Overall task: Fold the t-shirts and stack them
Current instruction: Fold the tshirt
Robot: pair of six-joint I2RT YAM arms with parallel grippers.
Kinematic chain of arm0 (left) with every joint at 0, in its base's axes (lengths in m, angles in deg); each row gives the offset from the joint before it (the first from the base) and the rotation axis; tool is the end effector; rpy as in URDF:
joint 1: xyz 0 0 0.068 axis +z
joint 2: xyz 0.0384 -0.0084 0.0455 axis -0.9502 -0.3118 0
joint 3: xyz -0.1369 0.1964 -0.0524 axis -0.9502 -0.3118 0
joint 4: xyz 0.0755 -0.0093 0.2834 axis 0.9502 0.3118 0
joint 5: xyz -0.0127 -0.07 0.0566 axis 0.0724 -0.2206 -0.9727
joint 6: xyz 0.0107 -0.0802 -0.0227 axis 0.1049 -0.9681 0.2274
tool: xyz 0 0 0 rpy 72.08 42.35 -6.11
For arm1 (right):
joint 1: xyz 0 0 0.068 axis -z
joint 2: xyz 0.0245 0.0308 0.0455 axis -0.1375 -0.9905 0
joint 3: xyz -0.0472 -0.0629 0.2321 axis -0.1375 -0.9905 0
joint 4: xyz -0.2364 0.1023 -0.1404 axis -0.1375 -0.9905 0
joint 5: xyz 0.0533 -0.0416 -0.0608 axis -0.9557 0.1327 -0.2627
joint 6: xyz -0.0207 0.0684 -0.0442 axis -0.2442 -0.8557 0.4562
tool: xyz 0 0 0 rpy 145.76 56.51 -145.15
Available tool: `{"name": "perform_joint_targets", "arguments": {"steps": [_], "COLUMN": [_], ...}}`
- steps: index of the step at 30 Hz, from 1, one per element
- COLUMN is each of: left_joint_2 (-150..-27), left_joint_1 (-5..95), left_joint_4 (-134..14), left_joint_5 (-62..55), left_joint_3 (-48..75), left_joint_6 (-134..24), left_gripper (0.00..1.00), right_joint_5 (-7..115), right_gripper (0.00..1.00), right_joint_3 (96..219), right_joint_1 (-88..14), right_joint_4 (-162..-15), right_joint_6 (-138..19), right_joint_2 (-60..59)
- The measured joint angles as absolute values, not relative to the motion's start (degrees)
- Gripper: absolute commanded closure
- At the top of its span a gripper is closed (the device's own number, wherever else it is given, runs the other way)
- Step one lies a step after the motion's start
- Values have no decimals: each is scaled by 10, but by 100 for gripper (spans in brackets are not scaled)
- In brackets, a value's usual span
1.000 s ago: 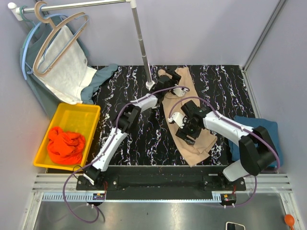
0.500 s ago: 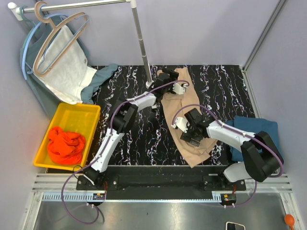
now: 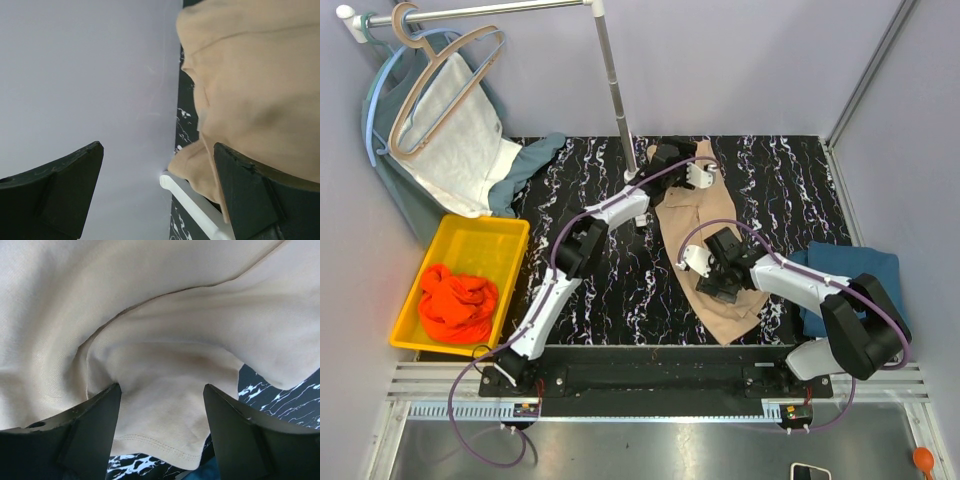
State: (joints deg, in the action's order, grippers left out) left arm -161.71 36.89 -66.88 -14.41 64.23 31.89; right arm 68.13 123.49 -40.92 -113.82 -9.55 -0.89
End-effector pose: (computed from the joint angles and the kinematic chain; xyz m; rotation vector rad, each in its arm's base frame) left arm 0.5258 -0.3630 0.1226 1.5434 1.1157 0.5279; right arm 0.2538 0.1553 0.0782 -1.6510 2.1702 -0.2003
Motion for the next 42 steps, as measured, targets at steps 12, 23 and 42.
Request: {"name": "perform_joint_targets", "arguments": {"steps": [12,23,42], "left_joint_2": [-1660,-1656,-1657], "left_joint_1": [361,361,358], "left_joint_4": [-608,-573,-563], "left_joint_5": [-128,-101,-101], "left_joint_3": [681,686,690], "left_joint_6": [313,313,369], "left_gripper": [1,1,1], "right_joint_5": [651,610,523], "right_gripper": [23,23,25], "right_joint_3": [1259,1289,1287], "right_joint_1": [-409,-409,-409], "right_joint_4": [-1253,-1299,-1298], "right_joint_6": [-131,-153,-148], "right_joint_2": [17,28,13]}}
